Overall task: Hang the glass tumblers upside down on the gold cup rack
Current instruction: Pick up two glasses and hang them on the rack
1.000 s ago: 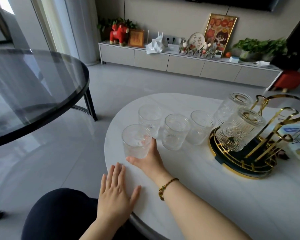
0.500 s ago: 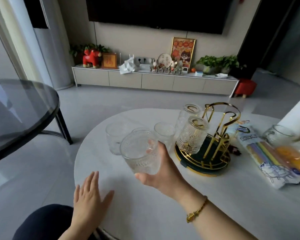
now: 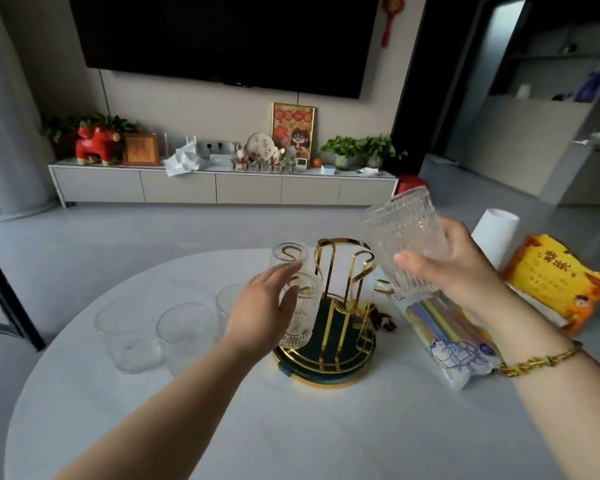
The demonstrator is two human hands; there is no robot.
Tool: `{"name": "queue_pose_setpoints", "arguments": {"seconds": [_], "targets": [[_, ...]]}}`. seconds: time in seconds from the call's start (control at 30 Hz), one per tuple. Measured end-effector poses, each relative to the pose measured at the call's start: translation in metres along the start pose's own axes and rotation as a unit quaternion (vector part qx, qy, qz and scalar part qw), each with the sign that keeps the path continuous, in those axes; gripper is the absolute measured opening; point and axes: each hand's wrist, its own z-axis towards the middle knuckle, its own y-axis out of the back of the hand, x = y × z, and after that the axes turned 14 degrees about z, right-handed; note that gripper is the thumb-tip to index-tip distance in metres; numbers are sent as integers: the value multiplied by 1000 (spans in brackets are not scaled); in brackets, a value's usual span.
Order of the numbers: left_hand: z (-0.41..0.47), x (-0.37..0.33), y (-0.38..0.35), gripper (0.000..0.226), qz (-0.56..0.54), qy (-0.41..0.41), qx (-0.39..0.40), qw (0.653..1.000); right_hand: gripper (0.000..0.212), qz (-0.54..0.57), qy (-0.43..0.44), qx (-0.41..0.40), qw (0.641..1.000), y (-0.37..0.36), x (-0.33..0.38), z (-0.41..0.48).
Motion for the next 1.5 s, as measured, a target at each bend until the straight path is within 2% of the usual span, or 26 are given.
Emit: {"name": "queue_pose_setpoints", "arguments": {"seconds": [0.07,0.2,0.37,0.47,0.57,0.7,0.83,1.03,1.3,1.5], "targets": [[22,-5,-9,37,-24,17,17,999,96,-20,-12,-6,1000,9,6,20],[50,-3,-26,40,-47,22,32,998,86,-98,-42,25,994,16,17,64],[66,1,-41,36,-64,-36,43,996,82,-241,-136,120,953,9,20,118],[65,3,-43,38,-47,-93,35,994,84,-305,-132,122,935,1,19,140],[64,6,-44,39,-29,-109,30,993,80,-366,-94,146,914,-9,17,159],[62,5,-45,39,-16,-111,29,993,79,-453,-47,206,866,-33,19,174],[62,7,-44,41,-14,-112,35,993,79,-521,-49,266,810,-60,16,176],[62,12,-45,46,-22,-126,43,991,80,-585,-56,306,749,-86,9,183],[62,19,-45,49,-24,-135,64,988,74,-557,-68,340,755,-103,-25,188],[62,22,-48,51,-37,-129,61,989,64,-514,-100,352,776,-103,-51,187]]}}
